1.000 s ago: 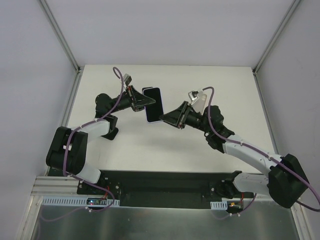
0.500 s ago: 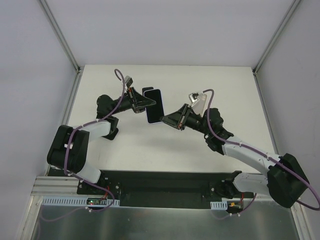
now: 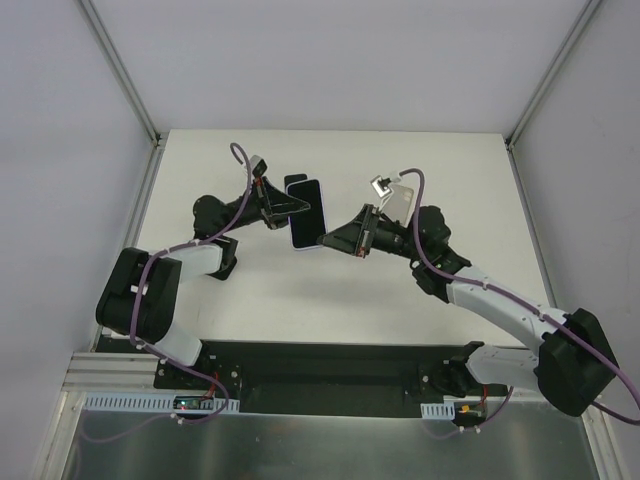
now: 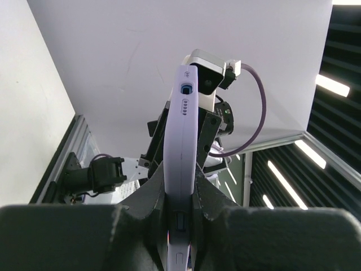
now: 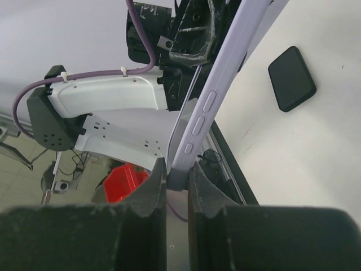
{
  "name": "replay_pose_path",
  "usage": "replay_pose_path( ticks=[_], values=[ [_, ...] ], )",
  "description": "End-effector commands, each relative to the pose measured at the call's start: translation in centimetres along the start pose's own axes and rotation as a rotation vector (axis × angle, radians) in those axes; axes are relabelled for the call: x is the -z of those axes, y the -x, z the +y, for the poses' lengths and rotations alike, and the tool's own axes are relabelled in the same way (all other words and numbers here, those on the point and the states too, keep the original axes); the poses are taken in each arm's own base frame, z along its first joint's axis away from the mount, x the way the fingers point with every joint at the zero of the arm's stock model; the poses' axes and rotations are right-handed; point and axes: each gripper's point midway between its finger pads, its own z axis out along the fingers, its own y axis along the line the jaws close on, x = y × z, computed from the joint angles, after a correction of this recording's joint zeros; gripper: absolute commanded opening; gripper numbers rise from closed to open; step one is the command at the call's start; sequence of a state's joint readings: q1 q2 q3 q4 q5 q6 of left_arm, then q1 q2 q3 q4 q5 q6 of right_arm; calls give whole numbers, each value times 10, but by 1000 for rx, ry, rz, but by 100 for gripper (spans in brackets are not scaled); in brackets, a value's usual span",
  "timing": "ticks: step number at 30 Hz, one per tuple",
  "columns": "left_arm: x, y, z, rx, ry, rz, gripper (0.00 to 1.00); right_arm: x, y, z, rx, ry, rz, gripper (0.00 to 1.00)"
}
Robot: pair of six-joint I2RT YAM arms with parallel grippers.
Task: Take the phone out of the phone case
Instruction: Remove the phone case from the phone.
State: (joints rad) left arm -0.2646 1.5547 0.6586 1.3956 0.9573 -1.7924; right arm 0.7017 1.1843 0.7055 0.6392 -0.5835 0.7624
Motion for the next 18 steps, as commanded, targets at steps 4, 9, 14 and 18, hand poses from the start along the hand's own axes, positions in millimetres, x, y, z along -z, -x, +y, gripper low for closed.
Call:
replay_pose_path(
  ticks=[4,9,14,18],
  values=[
    [-2,10,13,210,77,-30,0,27,5,145,497,577,65,1],
    [-2,0,32,277,154,2,0,19,-1,142,479,662,142,1],
    [-1,-3,39,302,179,16,0,6,-8,126,406,664,211,1],
    [-2,-4,34,290,179,17,0,-5,-11,105,353,617,217,1]
  ],
)
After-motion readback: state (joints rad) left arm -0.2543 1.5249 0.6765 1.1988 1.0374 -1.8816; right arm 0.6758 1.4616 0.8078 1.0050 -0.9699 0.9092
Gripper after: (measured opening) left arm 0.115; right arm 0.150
